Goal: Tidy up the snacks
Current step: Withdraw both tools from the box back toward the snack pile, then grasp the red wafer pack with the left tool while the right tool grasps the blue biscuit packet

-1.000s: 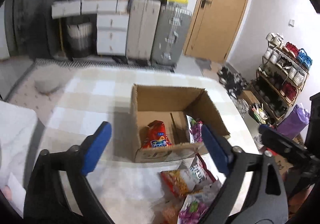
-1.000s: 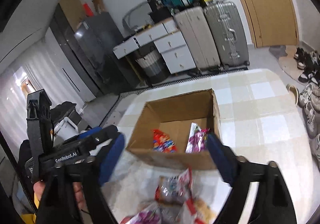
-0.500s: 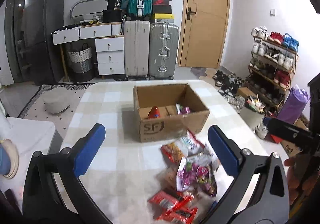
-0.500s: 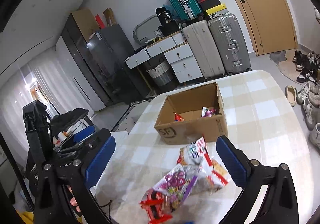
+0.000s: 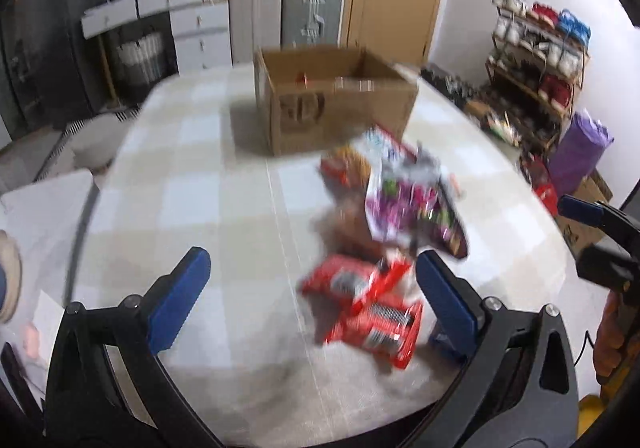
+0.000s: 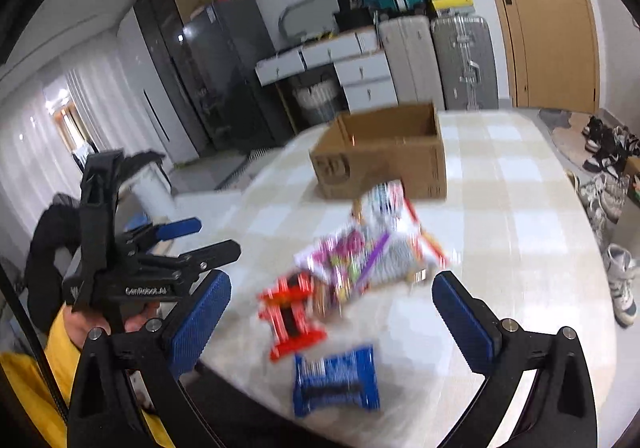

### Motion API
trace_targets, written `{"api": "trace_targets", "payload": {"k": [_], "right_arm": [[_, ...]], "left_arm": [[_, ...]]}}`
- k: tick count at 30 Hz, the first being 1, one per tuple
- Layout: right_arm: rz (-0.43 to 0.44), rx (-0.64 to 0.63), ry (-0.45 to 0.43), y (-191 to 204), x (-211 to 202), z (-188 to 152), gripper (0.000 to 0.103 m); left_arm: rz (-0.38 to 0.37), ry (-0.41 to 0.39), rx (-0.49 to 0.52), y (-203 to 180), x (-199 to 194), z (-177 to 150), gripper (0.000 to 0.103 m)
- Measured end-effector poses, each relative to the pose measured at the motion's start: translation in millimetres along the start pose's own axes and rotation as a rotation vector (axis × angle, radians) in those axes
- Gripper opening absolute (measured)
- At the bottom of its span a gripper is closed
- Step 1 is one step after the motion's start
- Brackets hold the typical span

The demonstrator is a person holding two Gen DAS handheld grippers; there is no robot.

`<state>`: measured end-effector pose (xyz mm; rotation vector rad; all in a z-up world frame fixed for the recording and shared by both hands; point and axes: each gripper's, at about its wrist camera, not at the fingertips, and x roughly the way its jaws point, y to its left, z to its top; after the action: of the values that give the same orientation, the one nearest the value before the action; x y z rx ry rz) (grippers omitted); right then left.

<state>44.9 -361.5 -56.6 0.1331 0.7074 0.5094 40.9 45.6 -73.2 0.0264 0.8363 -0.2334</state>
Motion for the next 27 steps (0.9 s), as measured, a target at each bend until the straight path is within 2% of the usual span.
{"api": "trace_targets", "payload": {"k": [4,8,14,19,24,25,27], "right_arm": [[0.01,0.011,0.07,-2,14,-30,0.102],[0.001,-0.011,0.142,0,33,-53,0.102],[0.01,-0.08,0.213,10,57,-71,0.102],[0.014,-0.068,0.254,7,73,-80,0.102],[0.004,-0.031,0.257,-4,79,-81,0.102],[0.004,-0.027,0.26,-5,80,-81,0.101],[0.013,-0.018,0.266,-7,80,-81,0.096]], "left_arm": [[-0.053,0.064,0.026,-4,30,-12,0.102],[-0.048,0.102,0.056,-4,56,-20,0.102],[-0.075,0.116,0.039,-2,70,-15,0.102],[-0.091,0.152,0.086,-10,86,-8,0.09],[-0.15,0.174,0.069,-11,98,-5,0.076],[-0.161,0.177,0.067,-10,99,-5,0.071],[-0.187,0.181,0.068,-8,103,-3,0.069]]}}
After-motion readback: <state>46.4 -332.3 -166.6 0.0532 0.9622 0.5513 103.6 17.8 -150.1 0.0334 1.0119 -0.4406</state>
